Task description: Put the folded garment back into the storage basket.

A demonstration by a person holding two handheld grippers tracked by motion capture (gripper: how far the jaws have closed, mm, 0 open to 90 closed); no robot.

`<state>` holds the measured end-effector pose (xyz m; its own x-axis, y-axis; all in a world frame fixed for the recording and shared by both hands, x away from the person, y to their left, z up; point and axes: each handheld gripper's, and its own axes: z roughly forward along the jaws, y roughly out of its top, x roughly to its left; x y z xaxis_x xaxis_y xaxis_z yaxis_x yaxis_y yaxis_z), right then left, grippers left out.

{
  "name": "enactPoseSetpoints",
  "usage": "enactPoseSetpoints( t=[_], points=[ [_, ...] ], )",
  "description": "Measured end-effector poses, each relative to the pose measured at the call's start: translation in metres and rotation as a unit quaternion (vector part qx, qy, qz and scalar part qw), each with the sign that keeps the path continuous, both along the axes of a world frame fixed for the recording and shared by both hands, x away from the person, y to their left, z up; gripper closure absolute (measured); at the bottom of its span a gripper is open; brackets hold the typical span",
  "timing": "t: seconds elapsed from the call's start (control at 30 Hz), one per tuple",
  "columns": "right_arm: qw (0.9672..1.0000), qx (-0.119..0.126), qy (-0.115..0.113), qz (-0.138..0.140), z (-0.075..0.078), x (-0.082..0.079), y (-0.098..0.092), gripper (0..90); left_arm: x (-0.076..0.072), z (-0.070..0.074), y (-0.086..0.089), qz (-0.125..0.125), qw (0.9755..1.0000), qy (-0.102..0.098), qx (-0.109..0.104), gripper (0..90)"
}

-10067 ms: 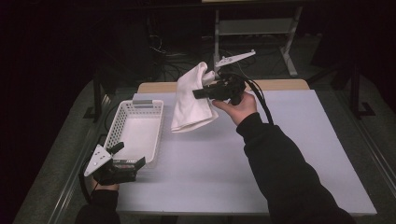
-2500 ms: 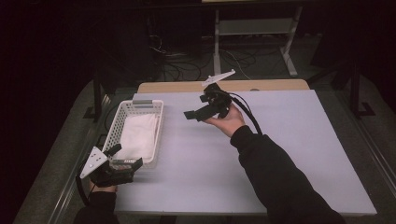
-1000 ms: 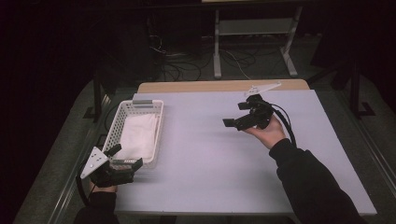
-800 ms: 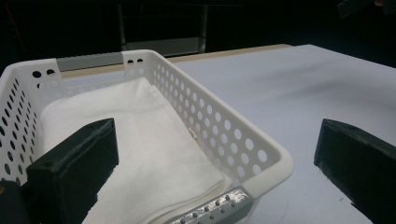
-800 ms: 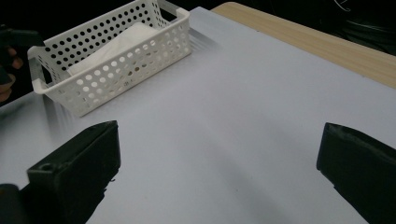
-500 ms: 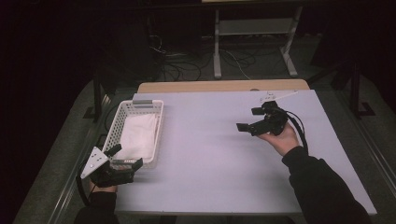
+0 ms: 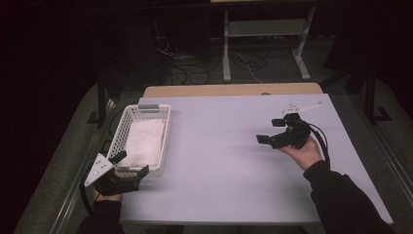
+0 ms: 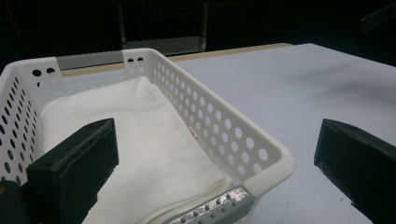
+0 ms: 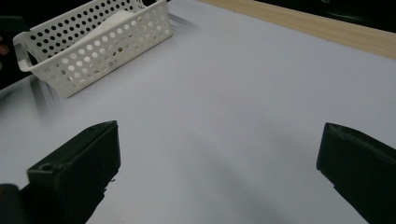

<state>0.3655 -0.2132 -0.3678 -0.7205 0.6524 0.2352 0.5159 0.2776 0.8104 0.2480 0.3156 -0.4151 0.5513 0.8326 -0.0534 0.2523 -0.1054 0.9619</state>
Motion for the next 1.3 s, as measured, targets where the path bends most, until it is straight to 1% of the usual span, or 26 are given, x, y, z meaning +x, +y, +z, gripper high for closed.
enactPoseSetpoints(
  t=[0.27,0.53,0.73,1.07,1.2,1.3],
  points=[
    [0.9999,0.001,0.002,-0.013,-0.005,-0.004,-0.016,0.0,0.000,0.000,0.000,0.000,1.0000,0.001,0.001,0.0],
    [0.9996,0.007,0.008,-0.025,-0.013,-0.012,-0.032,0.0,0.000,0.000,0.000,-0.001,1.0000,0.001,0.001,0.0],
    [0.9993,0.006,0.012,-0.035,-0.019,-0.017,-0.044,0.0,0.000,0.000,0.000,0.000,1.0000,0.002,0.001,0.0],
    [0.9989,0.006,0.014,-0.044,-0.028,-0.030,-0.061,0.0,0.000,0.000,0.000,0.000,1.0000,0.002,0.002,0.0],
    [0.9986,0.004,0.020,-0.049,-0.033,-0.036,-0.068,0.0,0.000,0.000,0.000,0.001,1.0000,0.003,0.002,0.0],
    [0.9985,0.004,0.018,-0.052,-0.036,-0.040,-0.073,0.0,0.000,0.000,0.001,0.002,1.0000,0.003,0.002,0.0]
  ],
)
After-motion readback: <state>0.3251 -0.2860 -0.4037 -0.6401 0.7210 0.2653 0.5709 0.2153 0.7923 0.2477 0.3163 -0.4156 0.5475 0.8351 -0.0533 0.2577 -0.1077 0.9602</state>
